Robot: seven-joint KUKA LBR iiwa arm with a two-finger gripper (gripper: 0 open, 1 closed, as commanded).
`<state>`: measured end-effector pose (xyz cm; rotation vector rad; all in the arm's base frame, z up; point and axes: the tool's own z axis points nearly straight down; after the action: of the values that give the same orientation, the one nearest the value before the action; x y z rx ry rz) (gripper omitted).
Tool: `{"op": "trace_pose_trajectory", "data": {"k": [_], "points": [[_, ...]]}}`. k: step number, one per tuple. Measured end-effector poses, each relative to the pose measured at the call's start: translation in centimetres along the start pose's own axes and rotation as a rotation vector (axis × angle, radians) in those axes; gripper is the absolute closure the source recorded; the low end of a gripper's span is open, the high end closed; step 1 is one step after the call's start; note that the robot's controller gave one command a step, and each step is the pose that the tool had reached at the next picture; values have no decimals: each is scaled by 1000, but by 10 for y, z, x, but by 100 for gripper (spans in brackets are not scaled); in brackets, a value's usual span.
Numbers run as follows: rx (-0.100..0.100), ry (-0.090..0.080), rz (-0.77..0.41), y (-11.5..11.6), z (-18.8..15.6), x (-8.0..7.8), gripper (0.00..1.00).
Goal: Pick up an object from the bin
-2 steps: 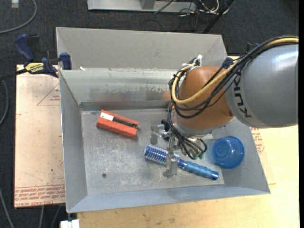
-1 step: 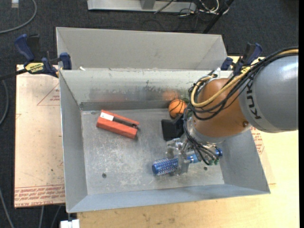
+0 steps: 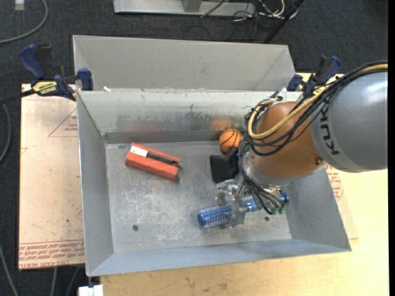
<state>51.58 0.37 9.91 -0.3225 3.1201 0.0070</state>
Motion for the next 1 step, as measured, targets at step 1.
{"op": "trace_pose_trajectory", "data": {"k": [1], "points": [[0, -4, 8, -3, -136, 9, 100]]}}
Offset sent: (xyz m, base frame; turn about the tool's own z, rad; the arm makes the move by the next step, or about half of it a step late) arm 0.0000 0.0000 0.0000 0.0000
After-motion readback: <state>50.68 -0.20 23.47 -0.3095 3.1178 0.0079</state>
